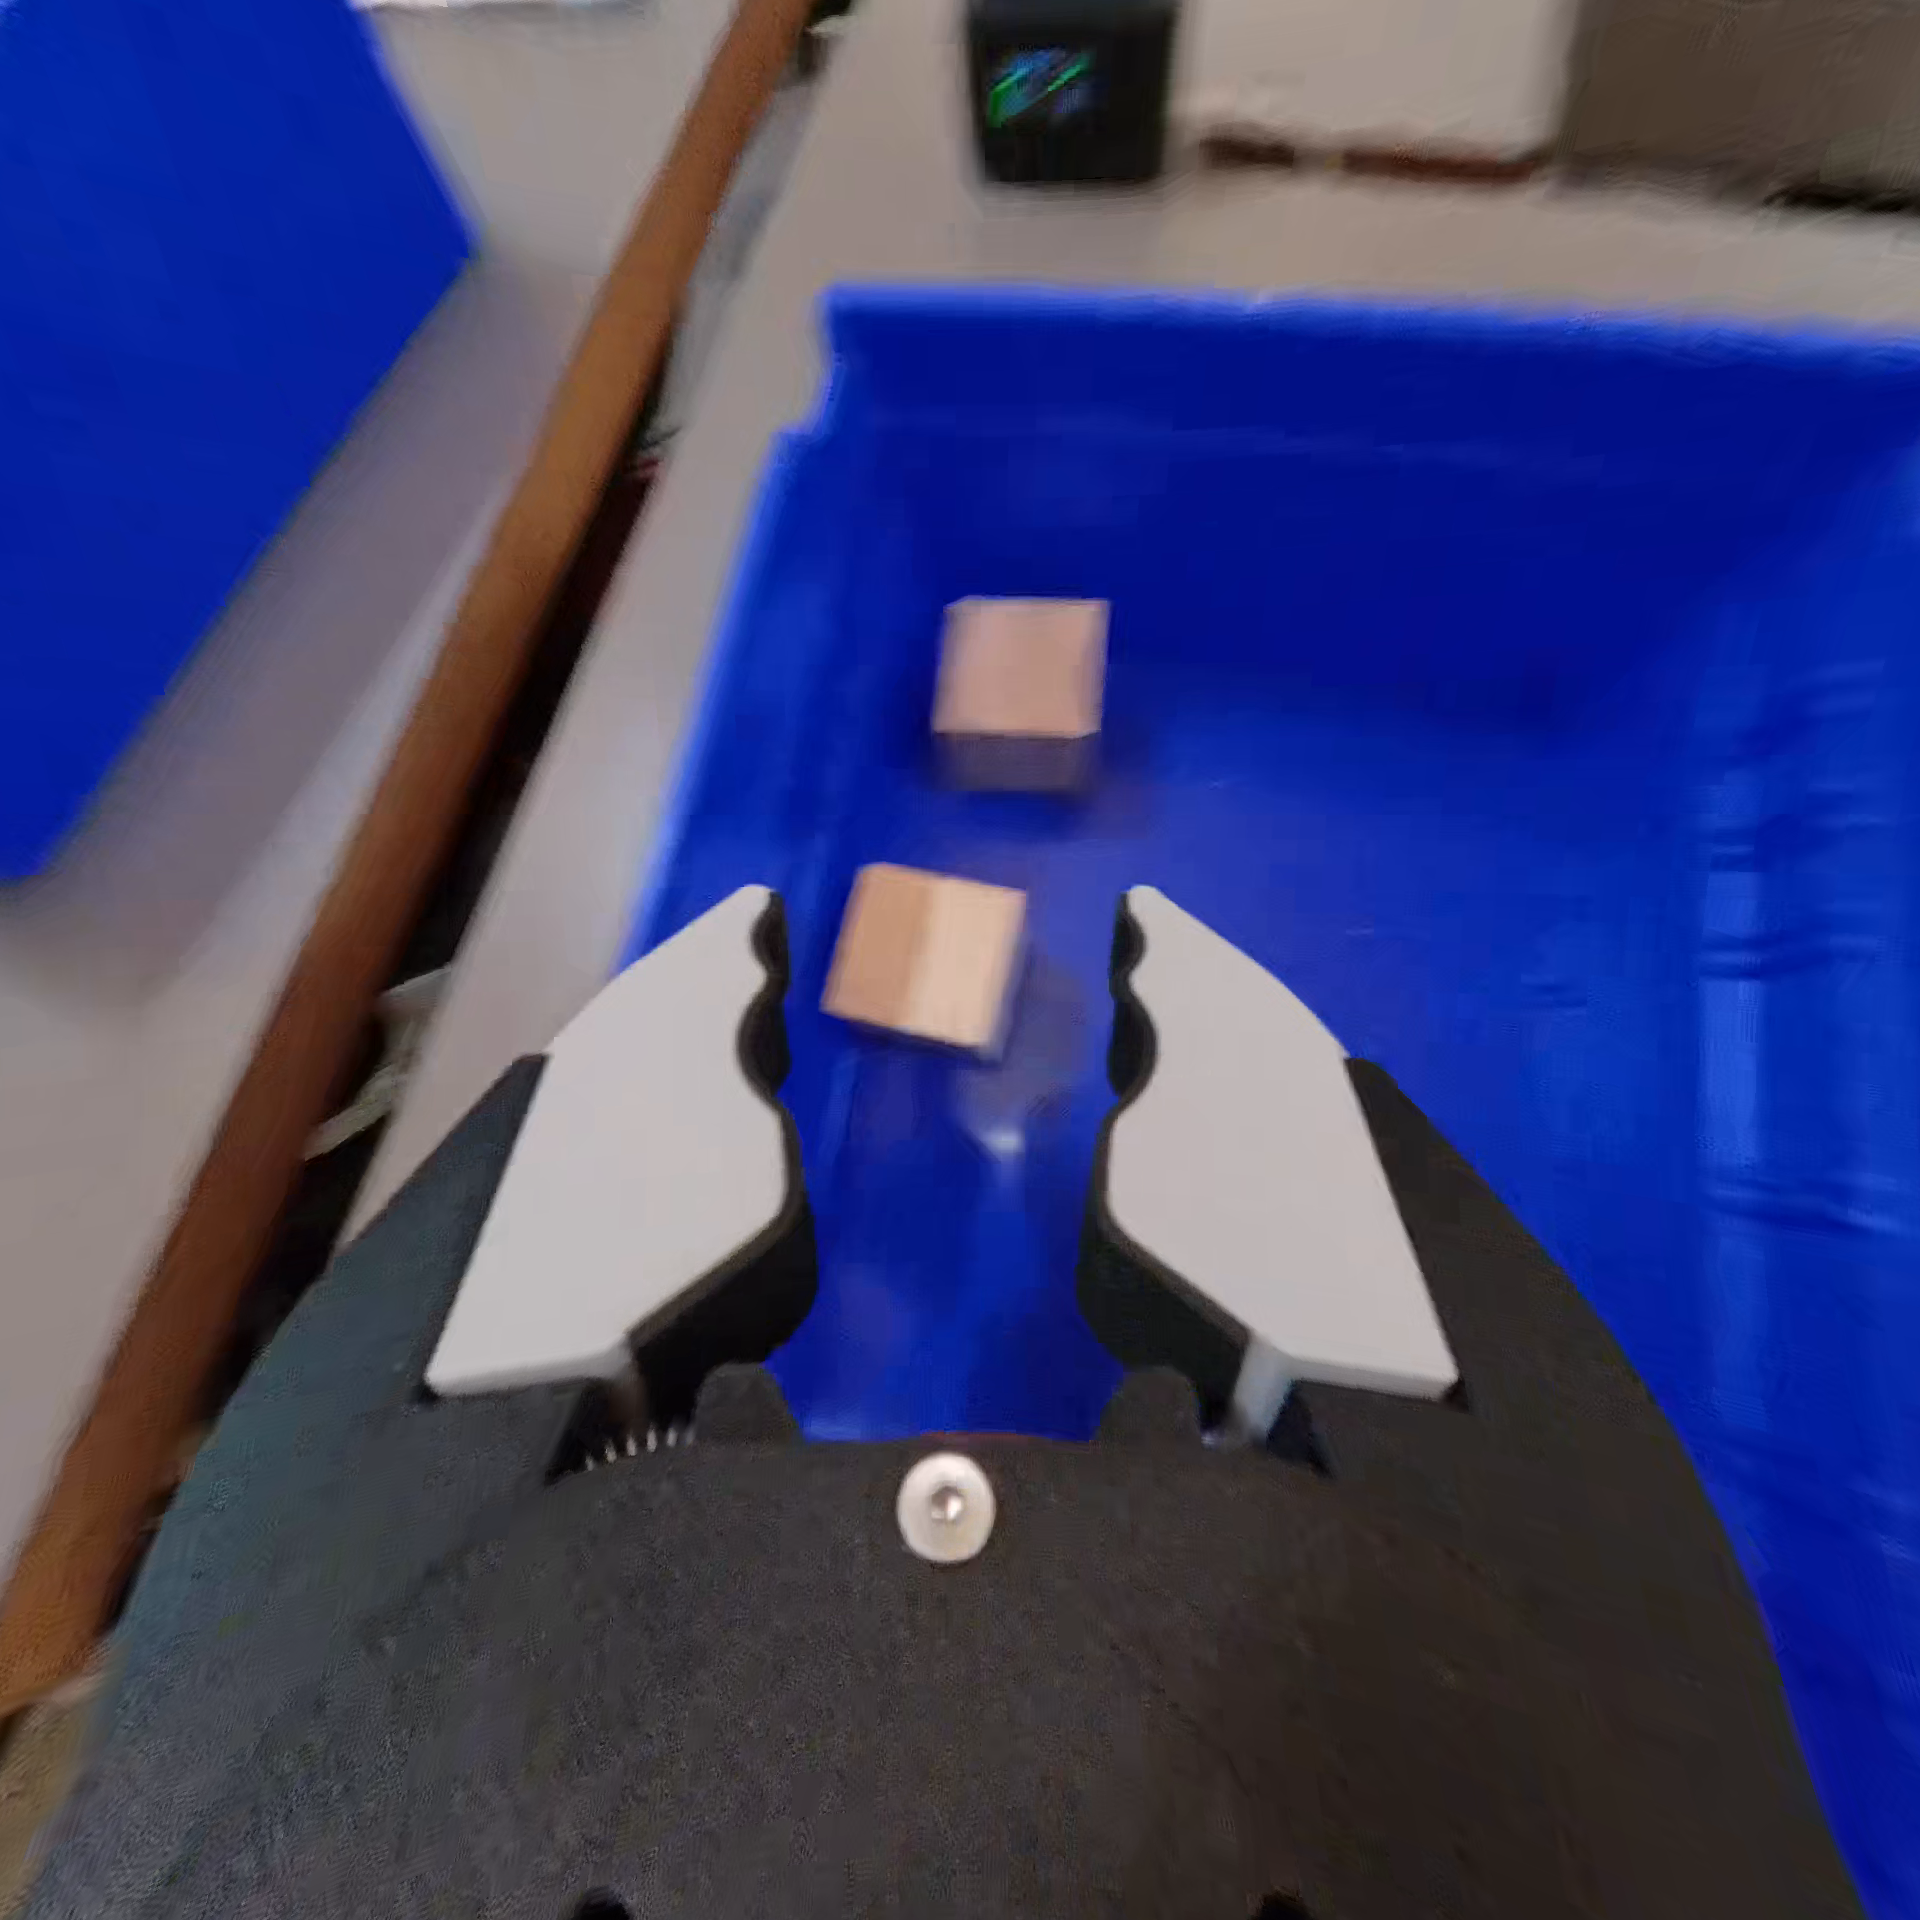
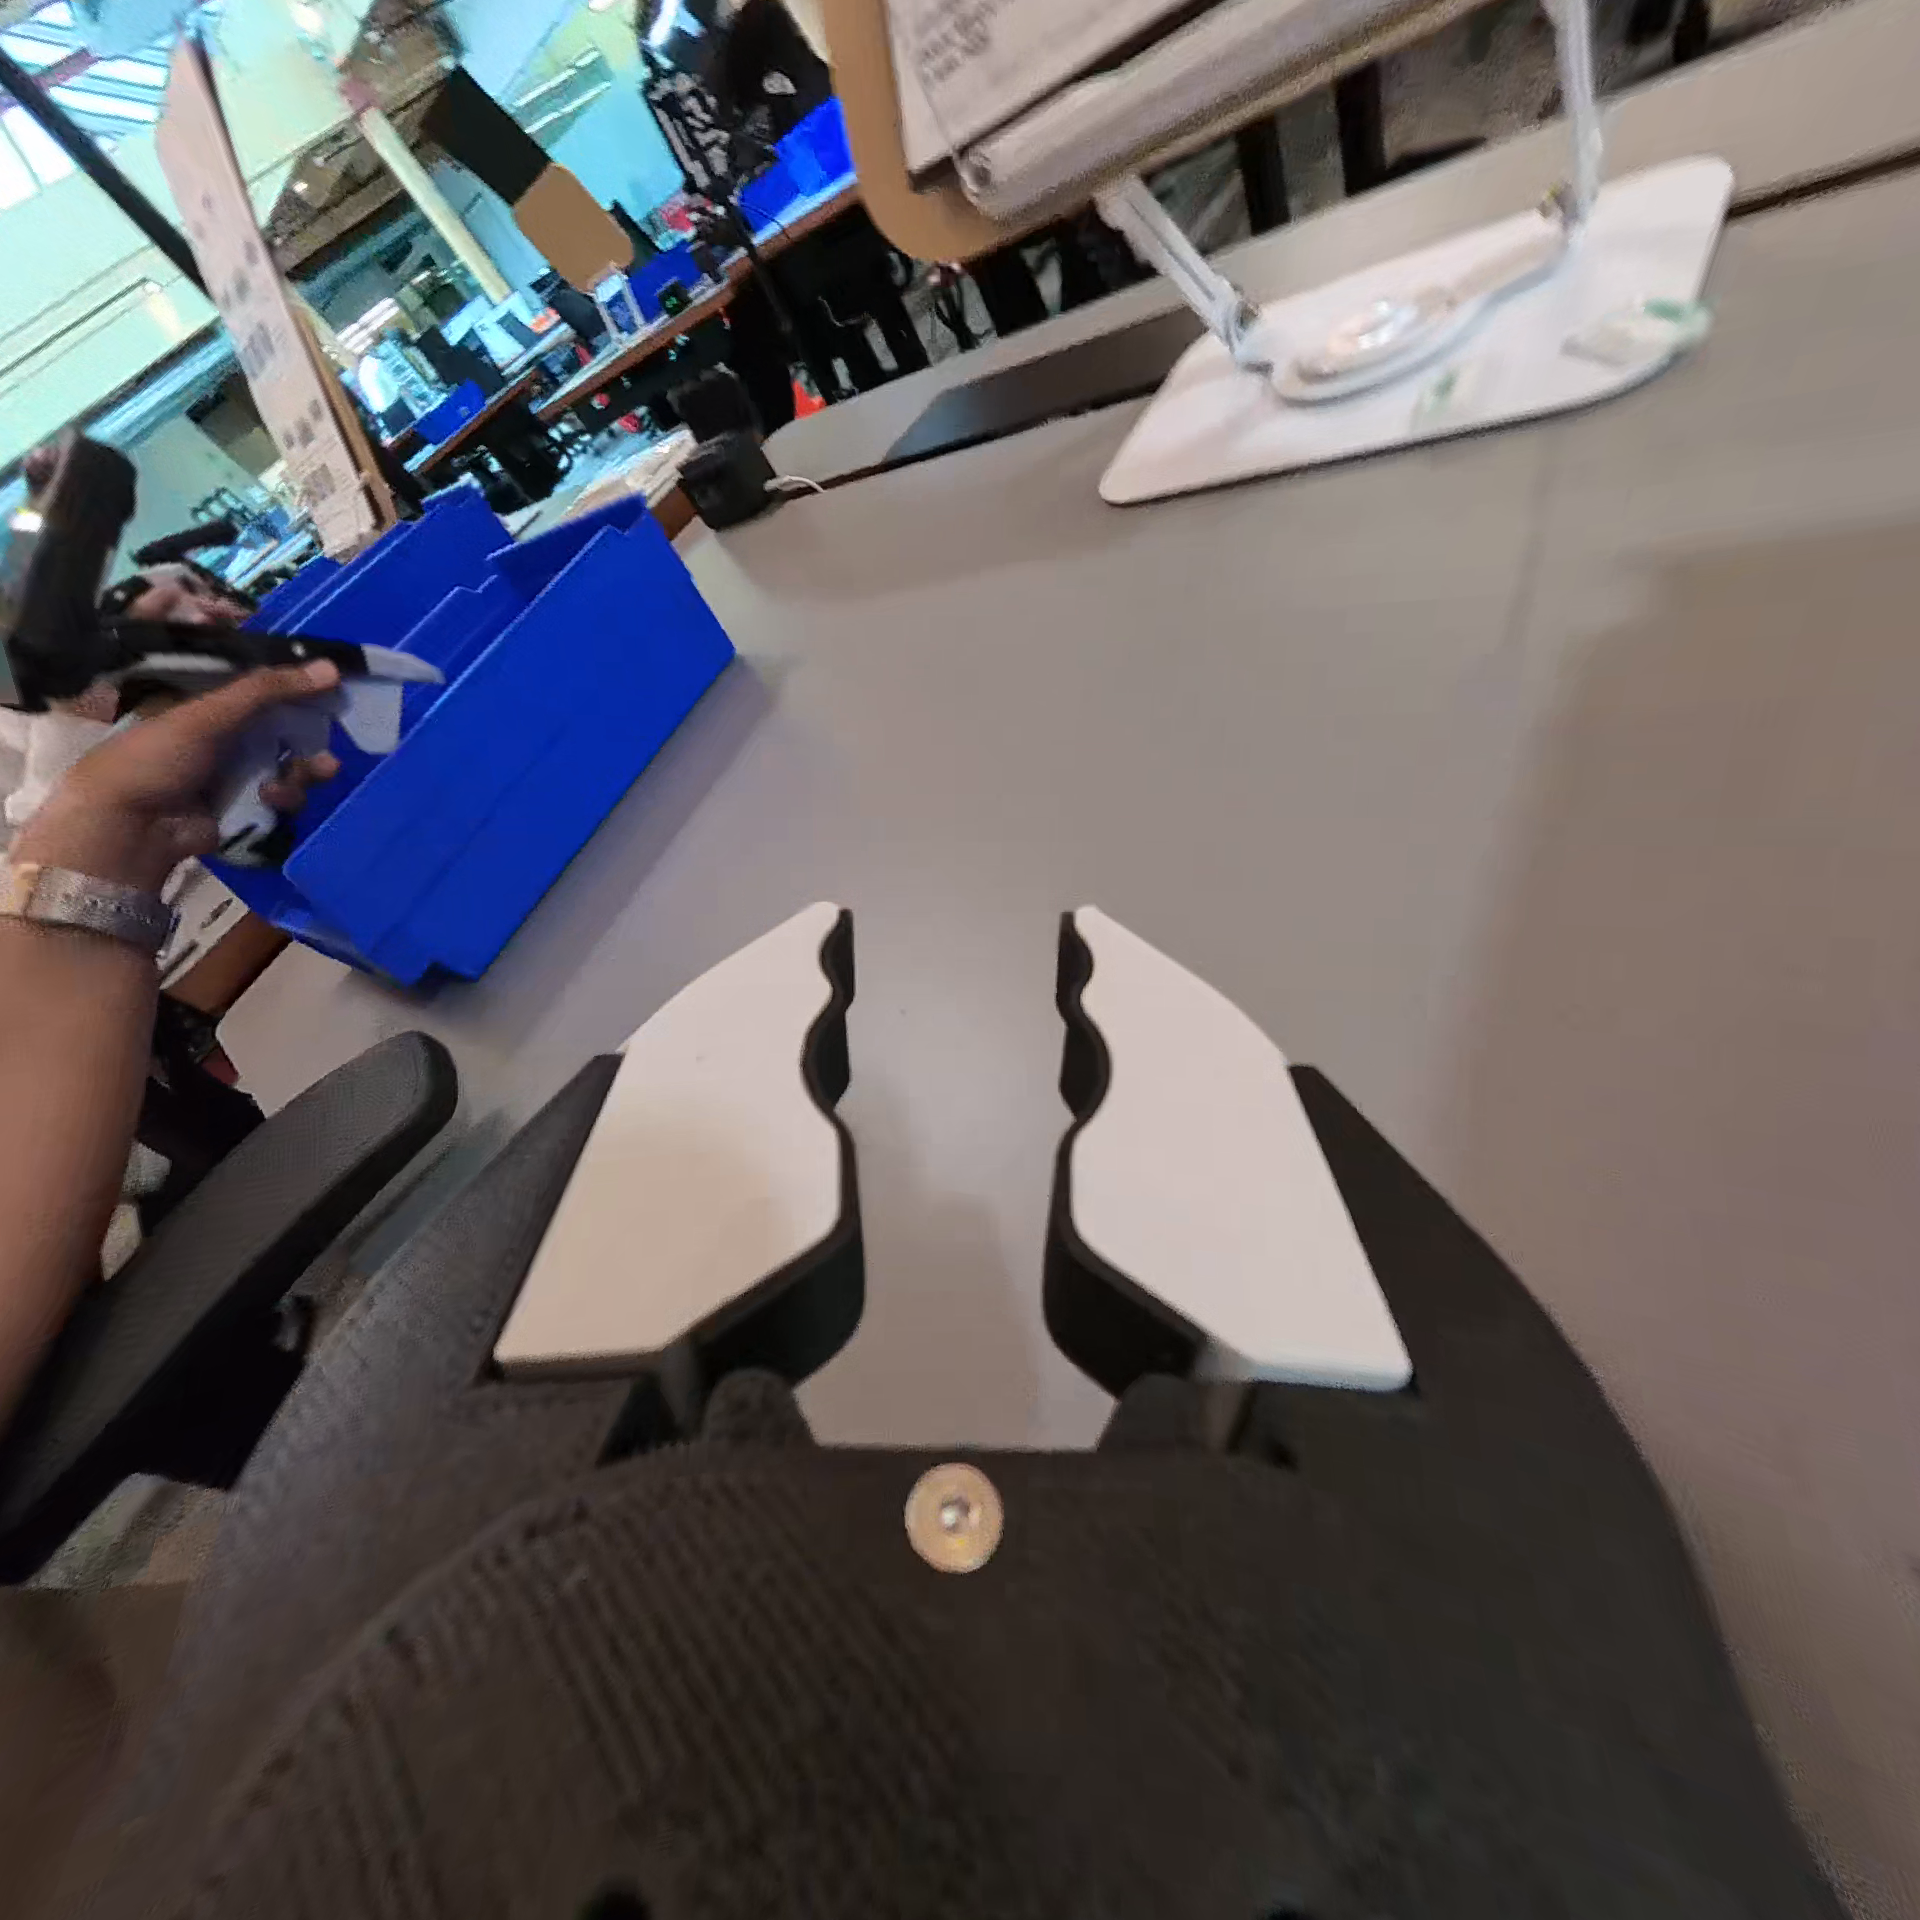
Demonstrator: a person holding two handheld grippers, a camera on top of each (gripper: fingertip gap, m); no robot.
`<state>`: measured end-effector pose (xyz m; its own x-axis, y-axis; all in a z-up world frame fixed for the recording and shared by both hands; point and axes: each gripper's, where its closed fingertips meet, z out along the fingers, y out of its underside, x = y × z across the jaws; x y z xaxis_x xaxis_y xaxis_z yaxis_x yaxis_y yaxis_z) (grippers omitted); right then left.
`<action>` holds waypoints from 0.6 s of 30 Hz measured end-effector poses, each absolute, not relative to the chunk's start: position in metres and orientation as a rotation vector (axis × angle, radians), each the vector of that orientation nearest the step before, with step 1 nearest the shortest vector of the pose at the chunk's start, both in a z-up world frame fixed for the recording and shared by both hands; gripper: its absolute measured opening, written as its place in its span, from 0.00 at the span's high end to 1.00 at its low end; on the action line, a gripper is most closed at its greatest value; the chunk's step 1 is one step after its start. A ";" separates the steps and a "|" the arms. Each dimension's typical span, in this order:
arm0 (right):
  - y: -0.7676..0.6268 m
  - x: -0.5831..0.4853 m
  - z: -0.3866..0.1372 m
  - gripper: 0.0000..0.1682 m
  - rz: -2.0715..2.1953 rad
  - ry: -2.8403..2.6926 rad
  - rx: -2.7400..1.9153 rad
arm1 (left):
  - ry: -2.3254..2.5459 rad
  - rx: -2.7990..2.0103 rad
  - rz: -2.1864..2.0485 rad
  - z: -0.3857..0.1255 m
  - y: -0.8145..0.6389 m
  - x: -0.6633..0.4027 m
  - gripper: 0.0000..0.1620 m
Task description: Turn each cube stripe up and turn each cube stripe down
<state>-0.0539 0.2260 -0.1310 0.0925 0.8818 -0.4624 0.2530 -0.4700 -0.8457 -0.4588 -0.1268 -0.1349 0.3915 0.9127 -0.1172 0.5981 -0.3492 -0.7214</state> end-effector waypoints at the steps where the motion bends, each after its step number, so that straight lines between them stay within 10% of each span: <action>1: 0.228 -0.051 -0.136 0.77 1.414 -1.091 -1.829 | -1.303 -2.099 0.731 -0.143 -0.137 -0.463 0.65; 18: 0.201 -0.060 -0.153 0.78 1.672 -1.068 -1.952 | -1.254 -2.281 0.922 -0.195 -0.133 -0.461 0.59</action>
<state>-0.0605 0.2009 -0.1534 0.0160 0.7316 -0.6815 0.3104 -0.6516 -0.6922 -0.4610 -0.1328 -0.1952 0.3871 0.8475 -0.3631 0.5995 -0.5306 -0.5992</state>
